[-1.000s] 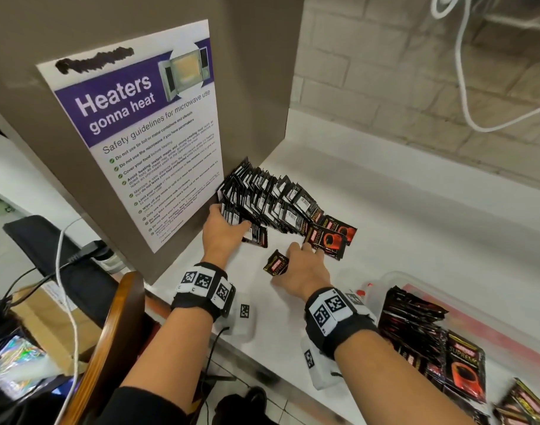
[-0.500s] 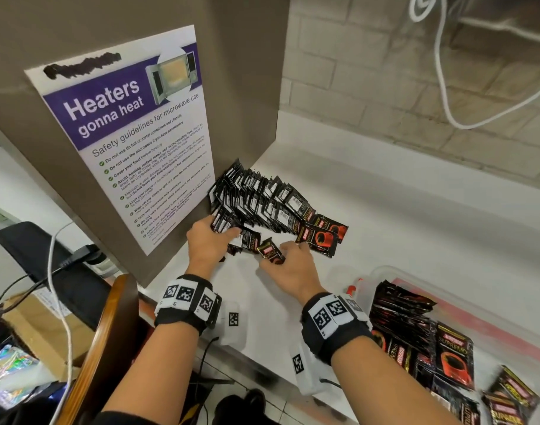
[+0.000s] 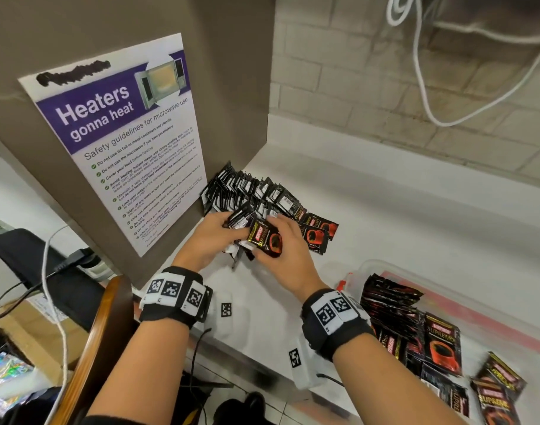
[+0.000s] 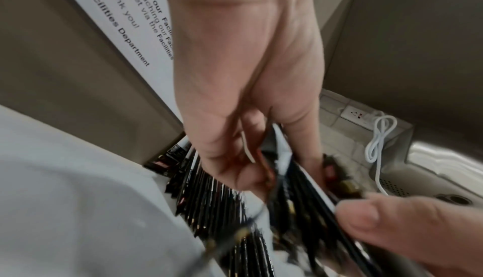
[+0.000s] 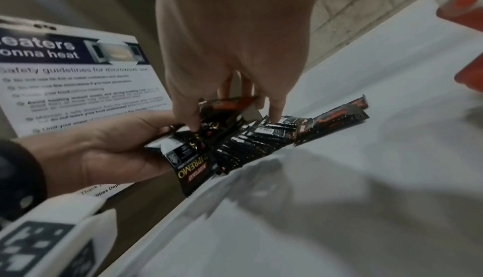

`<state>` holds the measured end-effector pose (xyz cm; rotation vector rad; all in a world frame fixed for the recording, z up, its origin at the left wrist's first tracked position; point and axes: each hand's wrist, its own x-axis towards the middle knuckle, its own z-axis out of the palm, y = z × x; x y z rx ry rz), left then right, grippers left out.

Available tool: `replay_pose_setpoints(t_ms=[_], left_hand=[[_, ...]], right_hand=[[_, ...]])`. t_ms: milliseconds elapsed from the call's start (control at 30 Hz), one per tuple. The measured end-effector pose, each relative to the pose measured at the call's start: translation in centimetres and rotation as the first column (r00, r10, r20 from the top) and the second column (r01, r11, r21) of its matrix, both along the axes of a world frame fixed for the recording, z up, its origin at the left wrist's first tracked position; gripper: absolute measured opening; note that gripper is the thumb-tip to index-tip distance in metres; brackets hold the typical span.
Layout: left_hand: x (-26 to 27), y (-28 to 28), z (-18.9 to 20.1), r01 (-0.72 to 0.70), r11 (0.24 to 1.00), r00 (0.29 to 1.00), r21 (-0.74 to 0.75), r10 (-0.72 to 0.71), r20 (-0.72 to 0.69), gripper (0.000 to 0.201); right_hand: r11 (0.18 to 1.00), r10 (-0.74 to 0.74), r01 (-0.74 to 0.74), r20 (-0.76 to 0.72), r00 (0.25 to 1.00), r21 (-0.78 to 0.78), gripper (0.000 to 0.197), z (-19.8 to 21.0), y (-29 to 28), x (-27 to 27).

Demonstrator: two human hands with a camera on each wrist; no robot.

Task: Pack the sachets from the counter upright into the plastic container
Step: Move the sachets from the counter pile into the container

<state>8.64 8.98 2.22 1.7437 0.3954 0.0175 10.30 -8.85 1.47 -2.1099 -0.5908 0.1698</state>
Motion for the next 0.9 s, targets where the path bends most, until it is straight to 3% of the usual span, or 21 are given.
replay_pose_setpoints(t_ms=[167, 267, 333, 500, 633, 800, 900], left_hand=[[0.6, -1.4, 1.1, 0.113, 0.991, 0.993, -0.069, -0.116, -0.037, 0.021], [1.2, -2.3, 1.5, 0.109, 0.989, 0.993, -0.098, -0.113, -0.040, 0.022], [1.4, -2.7, 1.8, 0.110, 0.987, 0.993, -0.121, -0.115, -0.035, 0.019], [1.6, -2.9, 2.5, 0.124, 0.945, 0.991, -0.303, -0.130, 0.002, 0.014], [1.2, -2.8, 3.2, 0.171, 0.880, 0.985, -0.444, -0.157, 0.068, 0.036], [0.5, -2.0, 2.9, 0.310, 0.866, 0.951, -0.393, -0.288, 0.114, 0.068], [0.6, -2.1, 2.9, 0.320, 0.881, 0.948, -0.348, -0.294, 0.125, 0.071]], right_hand=[[0.988, 0.090, -0.097, -0.059, 0.994, -0.119, 0.094, 0.2, 0.2, -0.1], [0.979, 0.059, -0.076, -0.096, 0.994, -0.188, 0.120, 0.4, 0.1, 0.1], [0.982, 0.019, -0.035, -0.085, 0.996, -0.185, 0.124, 0.7, 0.0, 0.3], [0.995, -0.082, 0.079, -0.061, 0.995, -0.053, 0.105, 1.3, 0.2, 0.7], [0.990, -0.135, 0.139, -0.085, 0.987, 0.035, 0.088, 1.6, 0.2, 0.9], [0.972, -0.152, 0.169, -0.110, 0.982, 0.164, 0.061, 1.7, 0.1, 1.7], [0.958, -0.135, 0.155, -0.100, 0.986, 0.239, 0.046, 2.1, -0.1, 1.4]])
